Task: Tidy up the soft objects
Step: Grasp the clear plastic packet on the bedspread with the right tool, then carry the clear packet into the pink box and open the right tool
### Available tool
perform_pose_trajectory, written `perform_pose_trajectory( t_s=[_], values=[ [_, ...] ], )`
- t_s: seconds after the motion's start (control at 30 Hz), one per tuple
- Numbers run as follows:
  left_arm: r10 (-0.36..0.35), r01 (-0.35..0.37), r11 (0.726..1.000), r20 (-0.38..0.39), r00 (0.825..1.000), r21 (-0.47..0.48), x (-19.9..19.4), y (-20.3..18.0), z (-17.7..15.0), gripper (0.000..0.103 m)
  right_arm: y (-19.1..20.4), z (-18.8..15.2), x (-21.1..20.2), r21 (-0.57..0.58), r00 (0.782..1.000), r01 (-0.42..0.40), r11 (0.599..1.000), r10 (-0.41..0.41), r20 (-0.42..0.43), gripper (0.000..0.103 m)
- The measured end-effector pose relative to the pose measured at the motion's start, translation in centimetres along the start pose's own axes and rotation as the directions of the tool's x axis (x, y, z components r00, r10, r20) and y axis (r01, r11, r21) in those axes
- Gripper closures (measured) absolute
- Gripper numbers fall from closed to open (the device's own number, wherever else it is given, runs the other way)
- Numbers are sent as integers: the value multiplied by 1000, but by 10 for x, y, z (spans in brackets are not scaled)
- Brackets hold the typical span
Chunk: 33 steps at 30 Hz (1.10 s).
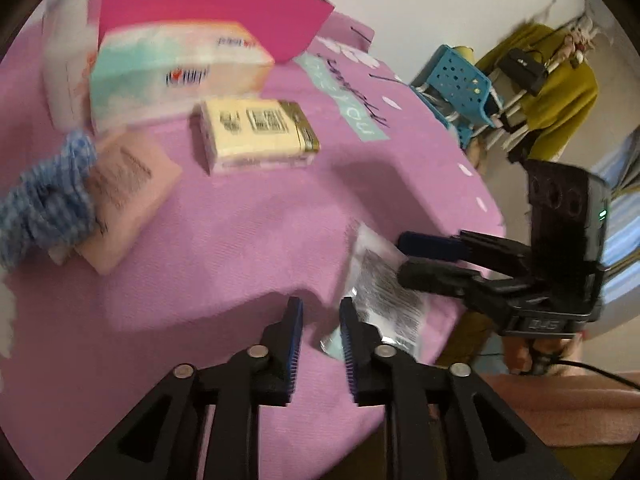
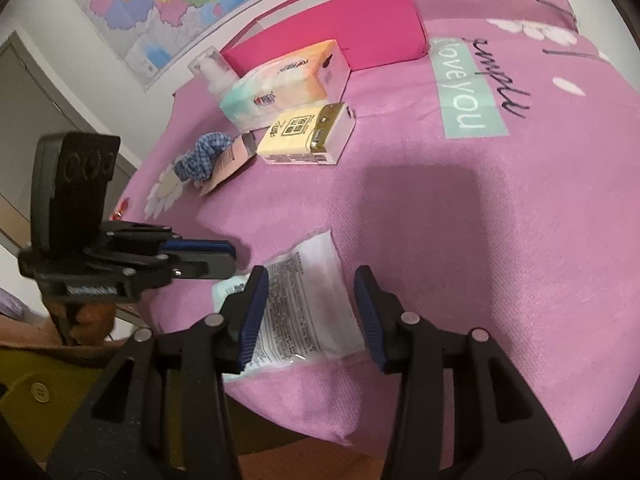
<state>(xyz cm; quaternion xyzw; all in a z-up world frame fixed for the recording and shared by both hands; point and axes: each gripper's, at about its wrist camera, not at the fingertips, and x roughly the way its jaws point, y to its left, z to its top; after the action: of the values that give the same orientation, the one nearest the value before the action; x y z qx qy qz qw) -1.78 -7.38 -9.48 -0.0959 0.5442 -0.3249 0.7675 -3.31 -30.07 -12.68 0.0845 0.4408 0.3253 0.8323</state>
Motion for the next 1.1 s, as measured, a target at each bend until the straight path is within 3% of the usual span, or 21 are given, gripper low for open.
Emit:
perform_pose_trajectory(
  t_s=[0.17, 0.23, 0.43, 0.53, 0.63, 0.77, 0.83, 1.1],
  values=[
    [-64, 69, 995, -55, 996, 76, -12, -12, -19, 58, 6, -1, 3, -29, 999, 40, 999, -40, 10, 56],
    [-80, 91, 991, -108, 991, 98, -5, -20, -27, 58, 5, -1, 4, -24, 999, 41, 999, -41, 13, 56],
    [-152, 161, 985, -127, 980, 67, 7, -27, -20, 58, 6, -2, 4, -13, 999, 43, 999, -43, 18, 56],
    [-140, 145, 989, -102, 985, 40, 9, -25, -12, 62, 5, -1, 4, 8, 1000, 12, 1000, -12, 14, 55],
    [-88, 89, 996, -61, 994, 12, 9, -18, -3, 74, 2, 0, 6, 46, 999, -49, 998, 49, 10, 55],
    [-46, 45, 999, -24, 999, -20, 6, -7, 3, 76, 0, 2, 9, 67, 996, -84, 994, 83, 17, 55],
    [-17, 17, 1000, -4, 1000, -14, 1, -3, 2, 76, -2, 4, 10, 76, 996, -90, 993, 89, 23, 55],
    [-24, 20, 997, 48, 999, 78, -7, 12, -2, 82, 0, 22, 27, 38, 992, -128, 991, 128, 24, 55]
  ],
)
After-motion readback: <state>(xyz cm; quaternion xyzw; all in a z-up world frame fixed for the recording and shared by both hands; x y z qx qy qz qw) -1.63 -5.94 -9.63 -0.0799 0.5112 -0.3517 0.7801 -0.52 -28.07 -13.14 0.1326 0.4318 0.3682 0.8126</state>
